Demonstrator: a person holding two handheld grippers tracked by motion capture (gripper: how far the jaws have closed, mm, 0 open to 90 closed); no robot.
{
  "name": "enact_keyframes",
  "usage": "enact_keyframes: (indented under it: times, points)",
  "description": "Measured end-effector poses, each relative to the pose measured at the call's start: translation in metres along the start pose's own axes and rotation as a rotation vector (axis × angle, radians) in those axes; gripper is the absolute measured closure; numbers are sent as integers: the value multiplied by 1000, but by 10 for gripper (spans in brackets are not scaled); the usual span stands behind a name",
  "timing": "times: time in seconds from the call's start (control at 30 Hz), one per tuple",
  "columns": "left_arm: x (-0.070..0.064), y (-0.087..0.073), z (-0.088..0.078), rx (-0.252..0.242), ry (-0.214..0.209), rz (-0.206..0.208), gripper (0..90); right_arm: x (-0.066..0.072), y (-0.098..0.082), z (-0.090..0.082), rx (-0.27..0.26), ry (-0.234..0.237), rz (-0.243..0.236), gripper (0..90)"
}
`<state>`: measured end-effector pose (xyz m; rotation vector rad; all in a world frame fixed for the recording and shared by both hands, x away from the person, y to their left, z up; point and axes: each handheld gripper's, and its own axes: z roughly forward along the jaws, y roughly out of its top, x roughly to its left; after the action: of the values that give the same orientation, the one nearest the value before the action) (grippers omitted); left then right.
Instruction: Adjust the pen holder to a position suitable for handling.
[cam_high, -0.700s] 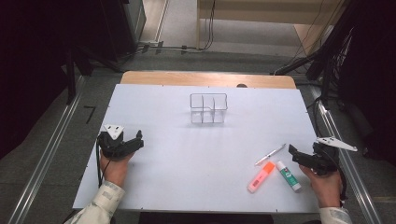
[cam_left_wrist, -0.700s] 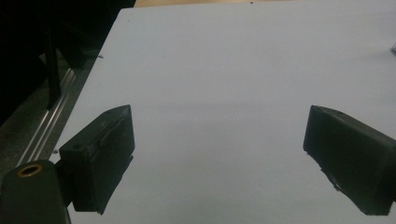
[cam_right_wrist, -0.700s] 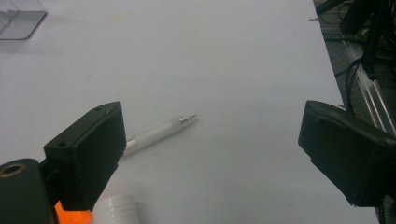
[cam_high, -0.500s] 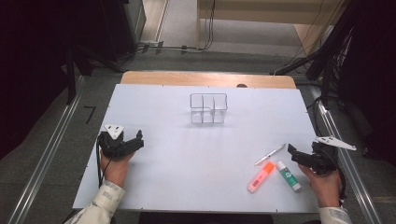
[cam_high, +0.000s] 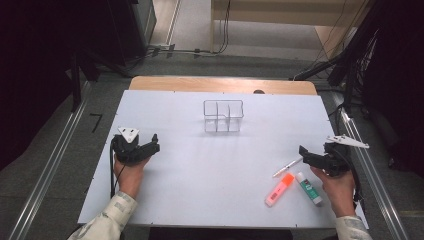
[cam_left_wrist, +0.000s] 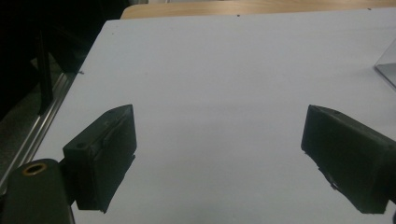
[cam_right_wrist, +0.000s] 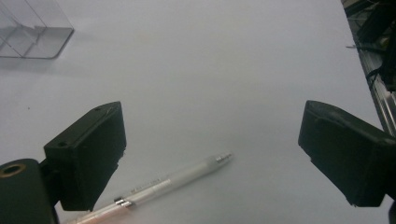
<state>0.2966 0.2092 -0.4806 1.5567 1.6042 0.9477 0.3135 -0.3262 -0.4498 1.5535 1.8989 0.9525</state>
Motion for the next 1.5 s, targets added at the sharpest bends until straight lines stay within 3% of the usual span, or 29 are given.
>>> enact_keyframes:
  times: [0.3,0.53,0.67,0.83,0.97,1.13,1.3,1.5]
  points:
    - [-22,12,15,17,-22,42,127,27,26,19,15,15,-47,63]
    - [-36,22,28,19,-47,30,169,50,43,34,31,34,-90,64]
    - [-45,31,35,16,-60,46,197,63,54,39,29,34,-115,67]
    - [-54,39,45,13,-64,55,227,79,67,50,34,43,-113,73]
    - [-62,42,53,9,-87,57,275,93,74,60,11,30,-126,196]
    - [-73,46,60,-8,-113,68,400,106,81,77,10,36,-146,347]
    - [-92,52,68,-19,-151,75,559,120,86,95,33,46,-137,452]
    - [-105,53,82,12,-178,65,686,129,86,111,42,68,-117,672]
